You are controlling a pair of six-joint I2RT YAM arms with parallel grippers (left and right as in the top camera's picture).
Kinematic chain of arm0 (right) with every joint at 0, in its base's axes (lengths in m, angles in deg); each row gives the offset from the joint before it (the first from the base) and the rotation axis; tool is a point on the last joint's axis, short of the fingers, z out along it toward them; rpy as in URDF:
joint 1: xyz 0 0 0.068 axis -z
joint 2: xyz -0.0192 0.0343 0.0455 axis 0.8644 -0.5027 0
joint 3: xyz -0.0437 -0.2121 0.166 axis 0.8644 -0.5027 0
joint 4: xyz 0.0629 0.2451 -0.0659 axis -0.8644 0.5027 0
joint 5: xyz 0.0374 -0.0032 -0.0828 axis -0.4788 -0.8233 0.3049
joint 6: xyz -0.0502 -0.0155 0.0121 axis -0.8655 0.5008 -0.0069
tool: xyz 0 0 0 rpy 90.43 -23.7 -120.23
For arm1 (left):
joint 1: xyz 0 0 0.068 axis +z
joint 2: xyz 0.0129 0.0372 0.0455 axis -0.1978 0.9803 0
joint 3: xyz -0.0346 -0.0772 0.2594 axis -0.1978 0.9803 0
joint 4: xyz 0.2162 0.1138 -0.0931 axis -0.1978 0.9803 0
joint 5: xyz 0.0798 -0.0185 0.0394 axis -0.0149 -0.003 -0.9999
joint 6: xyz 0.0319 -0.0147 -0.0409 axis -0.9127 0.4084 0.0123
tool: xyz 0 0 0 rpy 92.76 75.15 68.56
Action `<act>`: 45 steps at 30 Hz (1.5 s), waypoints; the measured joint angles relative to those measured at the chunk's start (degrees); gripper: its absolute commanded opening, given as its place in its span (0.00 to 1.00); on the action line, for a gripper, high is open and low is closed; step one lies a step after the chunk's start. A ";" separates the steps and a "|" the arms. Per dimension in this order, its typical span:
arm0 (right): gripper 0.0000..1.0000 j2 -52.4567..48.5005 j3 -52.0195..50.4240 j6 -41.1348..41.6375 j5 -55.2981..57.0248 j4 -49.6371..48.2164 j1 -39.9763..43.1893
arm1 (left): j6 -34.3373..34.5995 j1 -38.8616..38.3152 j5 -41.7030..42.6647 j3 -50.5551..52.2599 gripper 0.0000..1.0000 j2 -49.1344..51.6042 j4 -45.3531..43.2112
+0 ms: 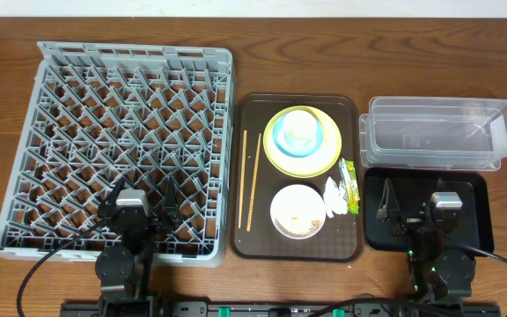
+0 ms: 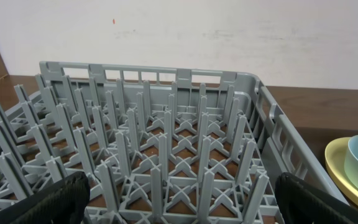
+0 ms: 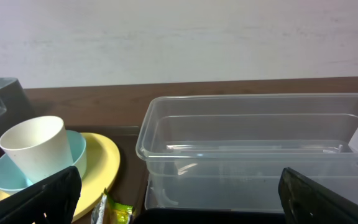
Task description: Sort waste into correct bins and load items into the dishwasher
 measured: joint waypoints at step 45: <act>0.99 0.00 0.00 0.00 0.00 0.00 0.00 | 0.00 0.00 0.09 0.00 0.98 0.00 -0.46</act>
